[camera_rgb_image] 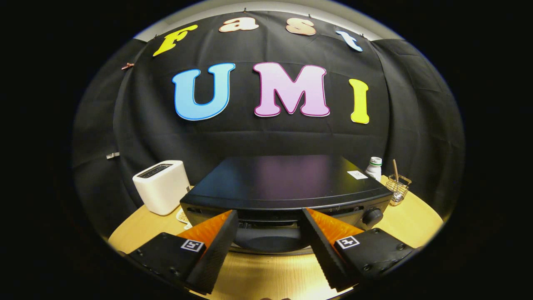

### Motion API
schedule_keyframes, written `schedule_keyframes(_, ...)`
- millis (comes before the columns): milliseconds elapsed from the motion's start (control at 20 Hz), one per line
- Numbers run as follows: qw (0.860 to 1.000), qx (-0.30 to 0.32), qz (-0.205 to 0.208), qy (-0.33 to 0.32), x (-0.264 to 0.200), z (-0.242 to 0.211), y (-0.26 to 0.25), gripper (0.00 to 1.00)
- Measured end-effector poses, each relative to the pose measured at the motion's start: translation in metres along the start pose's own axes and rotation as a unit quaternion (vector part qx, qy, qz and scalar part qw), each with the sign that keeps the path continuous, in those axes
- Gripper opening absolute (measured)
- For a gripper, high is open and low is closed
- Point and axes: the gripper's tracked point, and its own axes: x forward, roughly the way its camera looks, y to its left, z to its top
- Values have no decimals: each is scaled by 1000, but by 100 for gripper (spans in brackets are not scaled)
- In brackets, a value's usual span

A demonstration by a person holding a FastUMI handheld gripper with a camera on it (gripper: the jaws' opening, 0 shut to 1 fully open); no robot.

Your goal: Open the toaster oven, put the food inside, and close the toaster oven door.

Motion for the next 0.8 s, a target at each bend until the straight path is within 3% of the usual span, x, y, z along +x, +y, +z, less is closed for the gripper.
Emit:
schedule_keyframes(350, 999, -10, 13, 28, -60, -47, 2, 99)
schedule_keyframes(600, 988, 37, 14, 151, -99, -141, -8, 97)
schedule_keyframes(800, 983, 34, 15, 180, -108, -161, -23, 97)
